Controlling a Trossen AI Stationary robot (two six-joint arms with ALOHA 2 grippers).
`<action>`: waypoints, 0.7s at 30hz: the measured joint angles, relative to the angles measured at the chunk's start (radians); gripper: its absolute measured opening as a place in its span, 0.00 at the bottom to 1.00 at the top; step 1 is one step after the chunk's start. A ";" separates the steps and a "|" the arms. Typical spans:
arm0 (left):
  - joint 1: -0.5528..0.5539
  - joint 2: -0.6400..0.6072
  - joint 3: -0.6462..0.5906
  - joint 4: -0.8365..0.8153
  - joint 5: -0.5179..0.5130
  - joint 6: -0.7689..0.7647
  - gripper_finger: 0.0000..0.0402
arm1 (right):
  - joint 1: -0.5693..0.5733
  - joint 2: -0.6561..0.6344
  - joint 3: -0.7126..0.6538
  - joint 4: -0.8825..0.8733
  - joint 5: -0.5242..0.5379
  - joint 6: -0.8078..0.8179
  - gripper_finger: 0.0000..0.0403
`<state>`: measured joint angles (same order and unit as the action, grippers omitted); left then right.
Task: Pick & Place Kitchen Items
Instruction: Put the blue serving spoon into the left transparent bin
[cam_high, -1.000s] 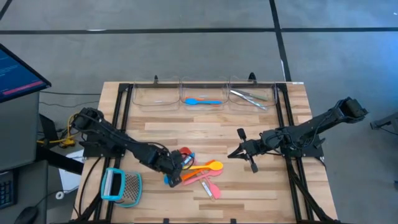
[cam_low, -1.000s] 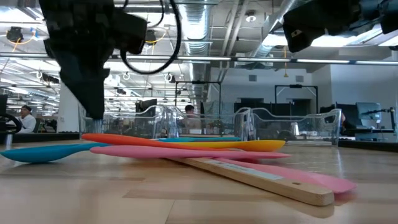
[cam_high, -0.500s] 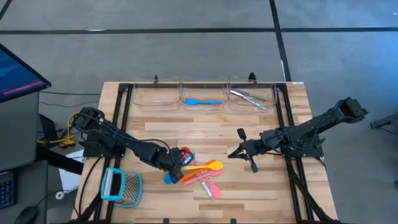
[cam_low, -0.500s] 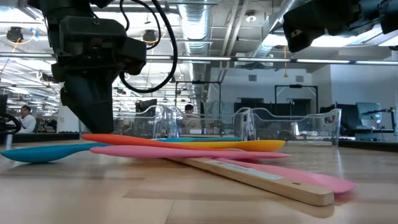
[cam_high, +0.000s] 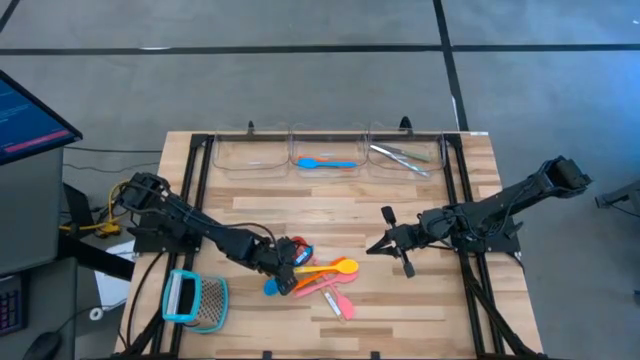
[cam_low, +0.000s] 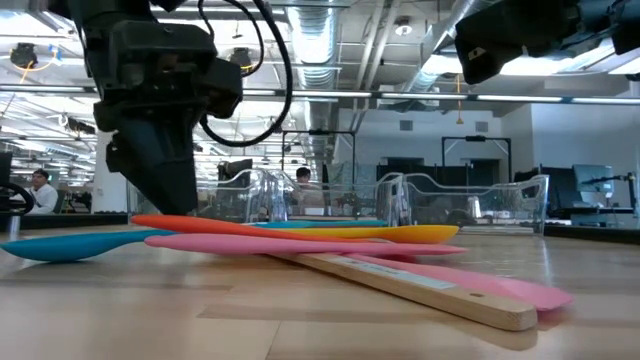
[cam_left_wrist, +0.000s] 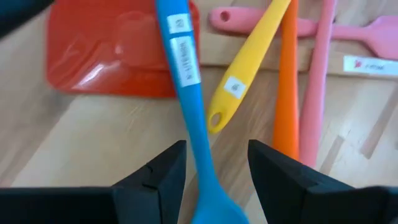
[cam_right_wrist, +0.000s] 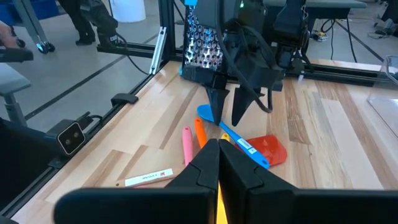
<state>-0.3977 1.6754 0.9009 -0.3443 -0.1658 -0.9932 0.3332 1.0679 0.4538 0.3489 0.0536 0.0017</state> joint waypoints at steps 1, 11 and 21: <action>0.000 0.007 0.000 0.011 0.000 0.000 0.41 | 0.000 0.000 0.000 0.000 0.000 0.000 0.00; -0.001 0.088 0.004 0.034 -0.005 0.000 0.41 | 0.000 0.000 0.000 -0.009 0.000 0.000 0.00; 0.000 0.088 0.003 0.036 -0.002 -0.013 0.40 | 0.000 0.000 0.000 -0.009 0.000 0.000 0.00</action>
<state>-0.3981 1.7630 0.9039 -0.3084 -0.1677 -1.0065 0.3336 1.0679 0.4538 0.3397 0.0533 0.0017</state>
